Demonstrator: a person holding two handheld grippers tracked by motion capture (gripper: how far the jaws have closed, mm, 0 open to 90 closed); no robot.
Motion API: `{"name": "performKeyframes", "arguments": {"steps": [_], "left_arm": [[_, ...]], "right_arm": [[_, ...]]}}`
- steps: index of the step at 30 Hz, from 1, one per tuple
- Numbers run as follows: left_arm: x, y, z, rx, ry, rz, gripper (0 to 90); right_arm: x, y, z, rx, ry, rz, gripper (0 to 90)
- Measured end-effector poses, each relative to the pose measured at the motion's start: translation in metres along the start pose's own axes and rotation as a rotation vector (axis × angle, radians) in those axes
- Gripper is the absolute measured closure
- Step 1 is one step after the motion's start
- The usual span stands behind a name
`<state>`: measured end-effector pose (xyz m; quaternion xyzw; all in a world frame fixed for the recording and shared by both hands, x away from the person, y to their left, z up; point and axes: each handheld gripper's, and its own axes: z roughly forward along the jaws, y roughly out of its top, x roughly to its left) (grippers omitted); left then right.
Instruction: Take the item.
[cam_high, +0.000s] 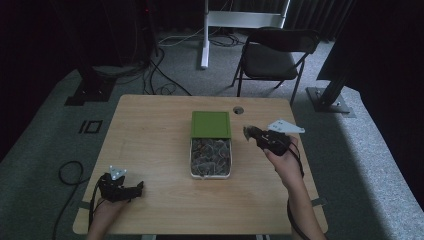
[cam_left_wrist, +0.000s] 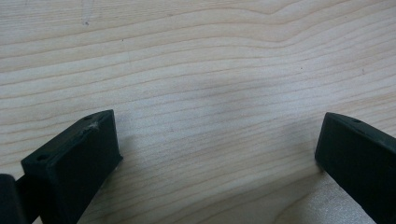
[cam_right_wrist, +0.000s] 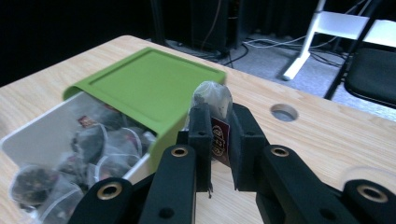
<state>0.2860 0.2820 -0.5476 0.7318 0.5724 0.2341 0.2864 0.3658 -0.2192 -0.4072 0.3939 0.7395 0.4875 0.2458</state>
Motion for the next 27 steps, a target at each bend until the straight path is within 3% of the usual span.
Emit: {"name": "performKeyframes", "arguments": {"steps": [15, 27], "left_arm": [[0.0, 0.0, 0.0, 0.0, 0.0, 0.0, 0.2], [0.0, 0.0, 0.0, 0.0, 0.0, -0.002, 0.2]], "right_arm": [[-0.036, -0.008, -0.017, -0.004, -0.1, 0.035, 81.3], [-0.06, -0.011, -0.02, -0.003, -0.169, 0.063, 81.3]]}}
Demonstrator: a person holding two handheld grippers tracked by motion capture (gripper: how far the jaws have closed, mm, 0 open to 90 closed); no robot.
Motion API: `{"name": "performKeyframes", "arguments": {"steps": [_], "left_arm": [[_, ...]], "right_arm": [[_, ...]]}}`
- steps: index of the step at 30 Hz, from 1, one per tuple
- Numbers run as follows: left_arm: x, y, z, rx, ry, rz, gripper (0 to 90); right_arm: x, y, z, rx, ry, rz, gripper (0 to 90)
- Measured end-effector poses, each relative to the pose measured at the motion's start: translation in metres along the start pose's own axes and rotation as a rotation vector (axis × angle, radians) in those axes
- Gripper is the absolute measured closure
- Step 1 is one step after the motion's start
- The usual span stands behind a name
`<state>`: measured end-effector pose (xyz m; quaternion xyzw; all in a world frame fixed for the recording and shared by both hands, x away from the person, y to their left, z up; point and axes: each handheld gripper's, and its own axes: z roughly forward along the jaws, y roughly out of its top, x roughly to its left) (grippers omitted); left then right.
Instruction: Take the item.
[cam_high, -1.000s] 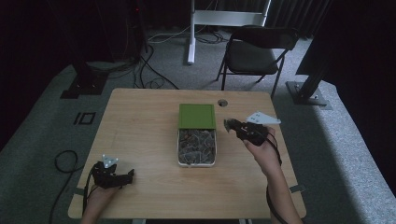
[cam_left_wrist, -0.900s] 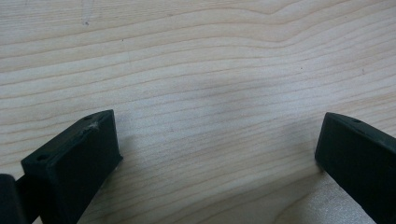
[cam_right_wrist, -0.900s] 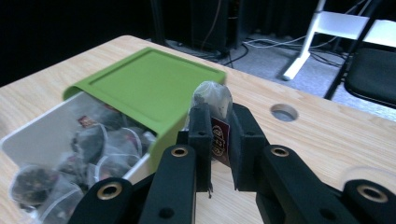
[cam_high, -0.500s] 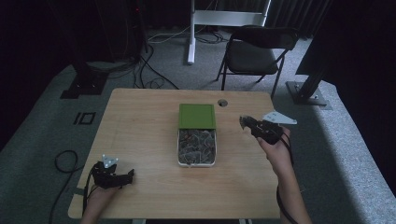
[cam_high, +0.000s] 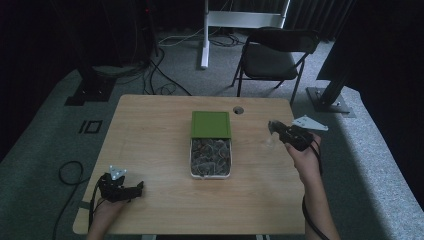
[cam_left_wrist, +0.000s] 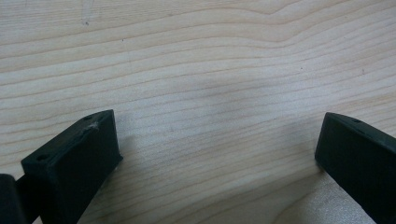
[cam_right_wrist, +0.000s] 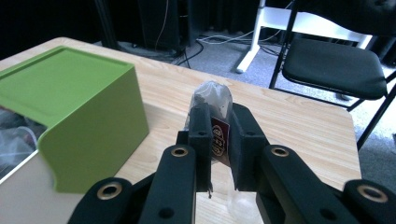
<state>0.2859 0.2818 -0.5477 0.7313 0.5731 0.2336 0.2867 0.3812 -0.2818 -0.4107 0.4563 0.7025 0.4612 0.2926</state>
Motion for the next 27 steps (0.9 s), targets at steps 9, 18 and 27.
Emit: {"name": "performKeyframes", "arguments": {"steps": [9, 18, 27], "left_arm": [[0.0, 0.0, 0.0, 0.002, 0.0, 0.003, 0.2], [0.0, 0.0, 0.0, 0.002, 0.0, 0.003, 0.2], [0.0, 0.0, 0.0, 0.002, 0.0, 0.002, 0.2]], "right_arm": [[-0.016, -0.006, 0.007, 0.0, -0.043, 0.037, 81.3], [-0.026, -0.009, 0.016, 0.016, -0.075, 0.052, 81.3], [-0.032, -0.011, 0.024, 0.031, -0.085, 0.072, 81.3]]}}
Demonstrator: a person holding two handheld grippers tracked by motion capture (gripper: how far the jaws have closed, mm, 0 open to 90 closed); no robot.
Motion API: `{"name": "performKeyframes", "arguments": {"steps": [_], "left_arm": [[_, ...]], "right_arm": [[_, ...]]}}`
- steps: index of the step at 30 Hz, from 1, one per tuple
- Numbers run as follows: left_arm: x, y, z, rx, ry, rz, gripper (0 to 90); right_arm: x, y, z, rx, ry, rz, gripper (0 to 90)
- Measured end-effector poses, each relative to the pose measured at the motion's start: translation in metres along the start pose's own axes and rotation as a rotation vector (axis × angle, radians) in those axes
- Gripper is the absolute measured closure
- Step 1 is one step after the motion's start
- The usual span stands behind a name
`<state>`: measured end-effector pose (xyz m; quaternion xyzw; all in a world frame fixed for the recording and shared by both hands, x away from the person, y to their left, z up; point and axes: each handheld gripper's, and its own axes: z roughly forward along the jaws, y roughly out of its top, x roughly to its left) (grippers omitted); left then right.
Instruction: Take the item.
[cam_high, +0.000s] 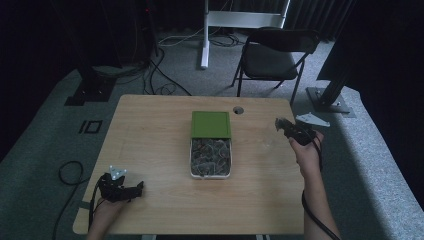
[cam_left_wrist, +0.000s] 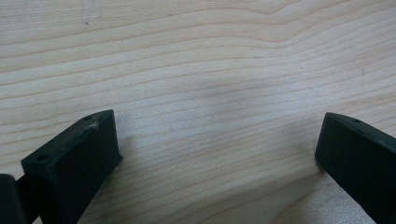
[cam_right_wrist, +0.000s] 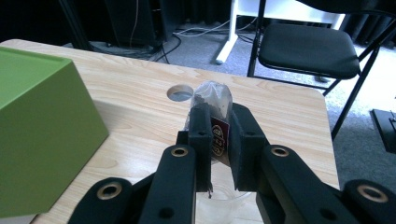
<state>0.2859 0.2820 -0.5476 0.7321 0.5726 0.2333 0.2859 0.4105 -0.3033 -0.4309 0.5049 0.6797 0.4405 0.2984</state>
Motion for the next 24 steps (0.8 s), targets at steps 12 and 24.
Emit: {"name": "performKeyframes", "arguments": {"steps": [12, 24], "left_arm": [[0.0, 0.0, 0.0, 0.0, 0.0, 0.0, 0.2], [0.0, 0.0, 0.0, 0.0, 0.0, 0.0, 0.2]], "right_arm": [[0.0, -0.006, 0.014, 0.034, -0.002, 0.011, 81.2], [0.001, -0.018, 0.025, 0.072, -0.008, 0.014, 81.1]]}}
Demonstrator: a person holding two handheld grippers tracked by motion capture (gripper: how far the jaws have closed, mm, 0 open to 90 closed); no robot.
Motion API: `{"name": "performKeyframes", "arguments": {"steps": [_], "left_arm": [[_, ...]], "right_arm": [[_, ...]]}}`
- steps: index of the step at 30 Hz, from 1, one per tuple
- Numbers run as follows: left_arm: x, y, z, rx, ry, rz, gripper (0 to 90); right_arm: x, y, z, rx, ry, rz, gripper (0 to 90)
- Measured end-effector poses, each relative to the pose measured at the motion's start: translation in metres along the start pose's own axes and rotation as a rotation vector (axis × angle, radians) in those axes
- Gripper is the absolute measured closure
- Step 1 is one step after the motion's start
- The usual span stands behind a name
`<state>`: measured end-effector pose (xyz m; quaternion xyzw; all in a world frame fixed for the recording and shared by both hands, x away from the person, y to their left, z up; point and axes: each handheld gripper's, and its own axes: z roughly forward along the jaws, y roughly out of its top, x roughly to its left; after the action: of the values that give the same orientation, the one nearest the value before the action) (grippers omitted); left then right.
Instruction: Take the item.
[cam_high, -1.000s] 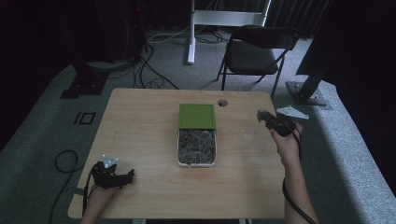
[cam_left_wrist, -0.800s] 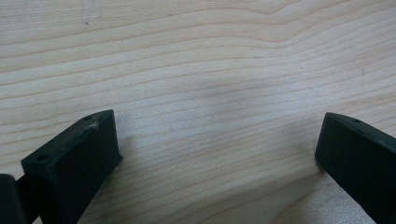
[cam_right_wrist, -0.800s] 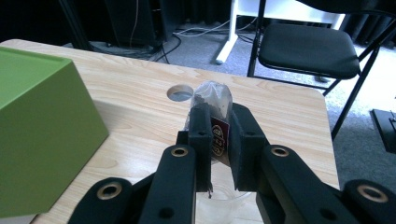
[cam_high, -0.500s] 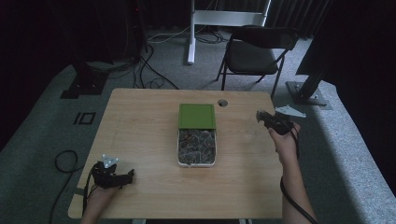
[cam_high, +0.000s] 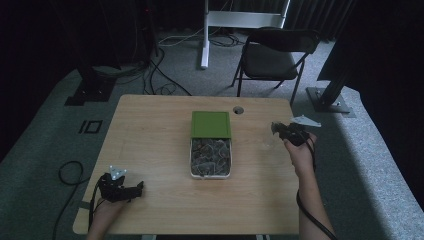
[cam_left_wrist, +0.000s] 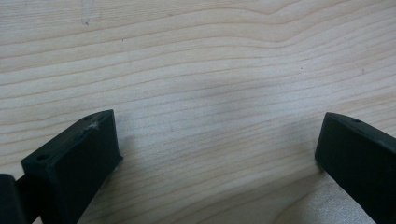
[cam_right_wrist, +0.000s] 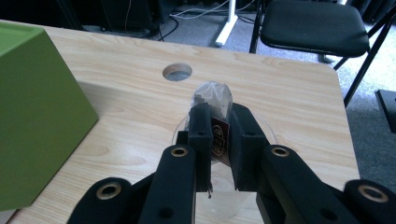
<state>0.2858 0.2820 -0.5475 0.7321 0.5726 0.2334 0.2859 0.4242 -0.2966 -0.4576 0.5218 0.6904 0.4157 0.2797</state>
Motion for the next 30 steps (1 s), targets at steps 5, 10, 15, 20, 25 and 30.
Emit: {"name": "performKeyframes", "arguments": {"steps": [5, 10, 15, 20, 25, 30], "left_arm": [[0.0, 0.0, 0.0, 0.0, 0.0, 0.0, 0.2], [0.0, 0.0, 0.0, 0.0, 0.0, 0.0, 0.2], [0.0001, 0.0, -0.0001, 0.001, 0.0, 0.001, 0.2], [0.0, 0.0, 0.0, 0.0, 0.0, 0.0, 0.2], [0.0, 0.0, 0.0, 0.0, 0.0, 0.0, 0.2], [0.0, 0.0, 0.0, 0.0, 0.0, 0.0, 0.2]], "right_arm": [[-0.0009, -0.0039, 0.0043, 0.017, -0.003, 0.006, 80.9], [-0.001, -0.005, 0.0065, 0.026, -0.005, 0.013, 79.6], [-0.0013, -0.0049, 0.0066, 0.033, 0.003, 0.029, 71.8], [-0.0013, -0.0038, 0.0043, 0.033, 0.01, 0.035, 68.4], [-0.0035, -0.0026, 0.0013, 0.03, 0.009, 0.034, 65.8], [-0.0042, -0.0013, -0.0026, 0.025, 0.009, 0.035, 63.7]]}}
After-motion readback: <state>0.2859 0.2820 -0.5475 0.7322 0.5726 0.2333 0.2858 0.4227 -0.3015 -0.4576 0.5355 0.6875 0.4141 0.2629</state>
